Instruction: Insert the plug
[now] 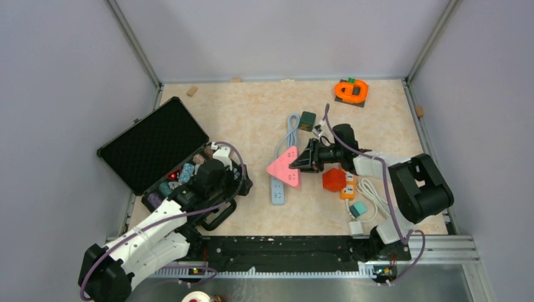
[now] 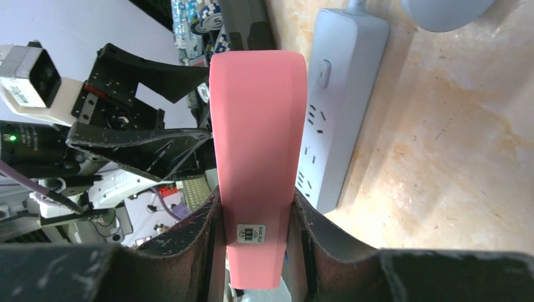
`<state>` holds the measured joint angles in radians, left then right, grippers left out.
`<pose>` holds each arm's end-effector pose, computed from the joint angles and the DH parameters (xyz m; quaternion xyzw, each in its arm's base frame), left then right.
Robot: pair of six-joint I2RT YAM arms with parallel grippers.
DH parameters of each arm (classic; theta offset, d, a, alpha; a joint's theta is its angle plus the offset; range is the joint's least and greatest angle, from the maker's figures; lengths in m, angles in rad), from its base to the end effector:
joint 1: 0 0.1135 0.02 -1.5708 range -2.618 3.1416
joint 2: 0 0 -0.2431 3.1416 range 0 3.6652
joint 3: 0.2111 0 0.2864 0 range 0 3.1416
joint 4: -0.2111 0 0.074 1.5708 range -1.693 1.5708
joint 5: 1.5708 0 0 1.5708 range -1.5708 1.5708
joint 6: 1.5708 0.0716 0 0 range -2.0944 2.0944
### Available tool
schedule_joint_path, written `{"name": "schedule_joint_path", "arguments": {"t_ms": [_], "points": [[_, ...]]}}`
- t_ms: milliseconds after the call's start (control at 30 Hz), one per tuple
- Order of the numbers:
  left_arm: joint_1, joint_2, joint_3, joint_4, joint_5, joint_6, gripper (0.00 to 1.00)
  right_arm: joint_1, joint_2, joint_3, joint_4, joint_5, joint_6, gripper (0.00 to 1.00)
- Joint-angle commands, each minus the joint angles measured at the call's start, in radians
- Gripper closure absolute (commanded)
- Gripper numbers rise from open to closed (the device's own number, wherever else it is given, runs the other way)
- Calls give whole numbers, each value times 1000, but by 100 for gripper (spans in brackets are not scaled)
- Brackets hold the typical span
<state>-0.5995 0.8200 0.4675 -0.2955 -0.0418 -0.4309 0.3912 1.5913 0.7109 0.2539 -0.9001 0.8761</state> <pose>0.2112 -0.1407 0.1630 0.0661 0.8928 -0.2030 0.3965 0.2981 0.1836 0.1094 0.0005 0.8260 0.5547 0.1006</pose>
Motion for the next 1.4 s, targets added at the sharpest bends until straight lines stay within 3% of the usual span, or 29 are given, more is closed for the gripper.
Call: {"name": "schedule_joint_path", "arguments": {"t_ms": [0,467,700,1033,1367], "points": [[4,-12,17,27,5,12,1,7,-1,39,-35,14,-51,100],[4,-7,19,25,2,12,1,6,101,34,-67,8,-106,100],[3,10,26,54,30,3,1,7,99,82,-232,93,-215,100],[4,186,98,176,224,-53,1,7,159,121,-324,139,-292,100],[4,324,166,222,264,-89,6,6,196,151,-350,147,-320,100]]}}
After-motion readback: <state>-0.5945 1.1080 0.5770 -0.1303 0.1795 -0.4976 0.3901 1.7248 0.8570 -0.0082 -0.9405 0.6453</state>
